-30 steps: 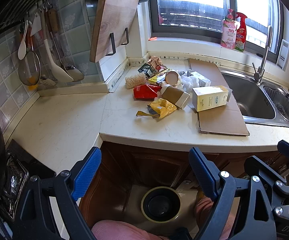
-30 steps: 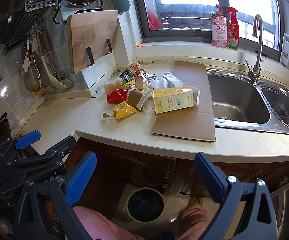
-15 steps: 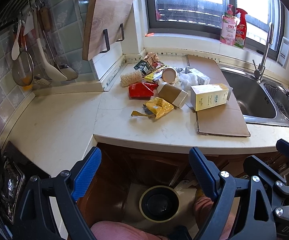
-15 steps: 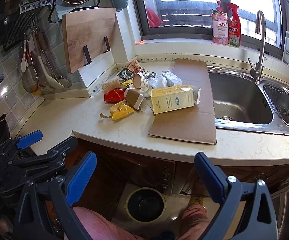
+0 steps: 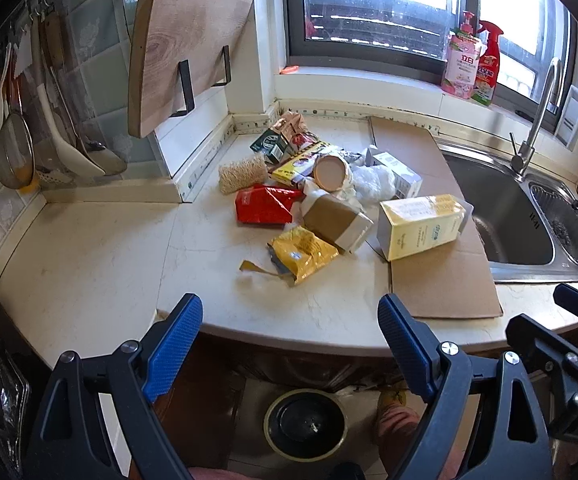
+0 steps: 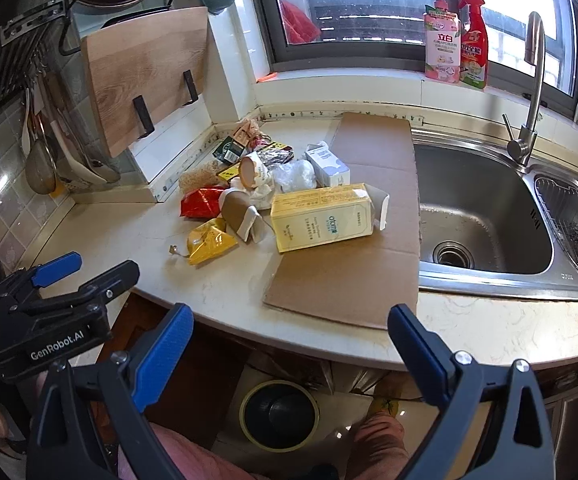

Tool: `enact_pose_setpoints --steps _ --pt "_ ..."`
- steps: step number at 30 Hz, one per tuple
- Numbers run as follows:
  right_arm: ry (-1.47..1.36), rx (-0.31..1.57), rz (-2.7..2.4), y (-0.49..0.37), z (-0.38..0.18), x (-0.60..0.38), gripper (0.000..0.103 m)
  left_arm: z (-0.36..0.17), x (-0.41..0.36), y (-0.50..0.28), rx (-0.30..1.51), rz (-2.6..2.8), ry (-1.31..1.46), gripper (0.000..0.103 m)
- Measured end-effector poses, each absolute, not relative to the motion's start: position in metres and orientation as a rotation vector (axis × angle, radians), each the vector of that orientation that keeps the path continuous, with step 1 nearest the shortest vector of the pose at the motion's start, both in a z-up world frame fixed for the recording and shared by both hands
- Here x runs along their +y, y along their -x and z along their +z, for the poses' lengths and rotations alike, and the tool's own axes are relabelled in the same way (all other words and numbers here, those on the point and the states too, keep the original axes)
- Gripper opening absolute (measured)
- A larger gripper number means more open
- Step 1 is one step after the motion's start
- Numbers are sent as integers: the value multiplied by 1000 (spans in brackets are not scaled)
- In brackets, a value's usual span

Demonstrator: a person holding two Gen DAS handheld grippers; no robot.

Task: Collect trash
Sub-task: 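Grasp the yellow snack bag with the left gripper while the right gripper grasps the yellow carton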

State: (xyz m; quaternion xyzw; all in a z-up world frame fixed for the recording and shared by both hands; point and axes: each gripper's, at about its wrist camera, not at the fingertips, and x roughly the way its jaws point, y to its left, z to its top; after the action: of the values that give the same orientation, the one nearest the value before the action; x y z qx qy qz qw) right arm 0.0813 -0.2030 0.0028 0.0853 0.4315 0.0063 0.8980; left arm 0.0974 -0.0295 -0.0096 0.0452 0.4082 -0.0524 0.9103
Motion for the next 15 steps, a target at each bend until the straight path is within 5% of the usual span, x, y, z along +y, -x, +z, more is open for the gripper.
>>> enact_pose_setpoints --steps 15 --pt "-49 972 252 -214 -14 -270 98 -39 -56 -212 1005 -250 -91 87"
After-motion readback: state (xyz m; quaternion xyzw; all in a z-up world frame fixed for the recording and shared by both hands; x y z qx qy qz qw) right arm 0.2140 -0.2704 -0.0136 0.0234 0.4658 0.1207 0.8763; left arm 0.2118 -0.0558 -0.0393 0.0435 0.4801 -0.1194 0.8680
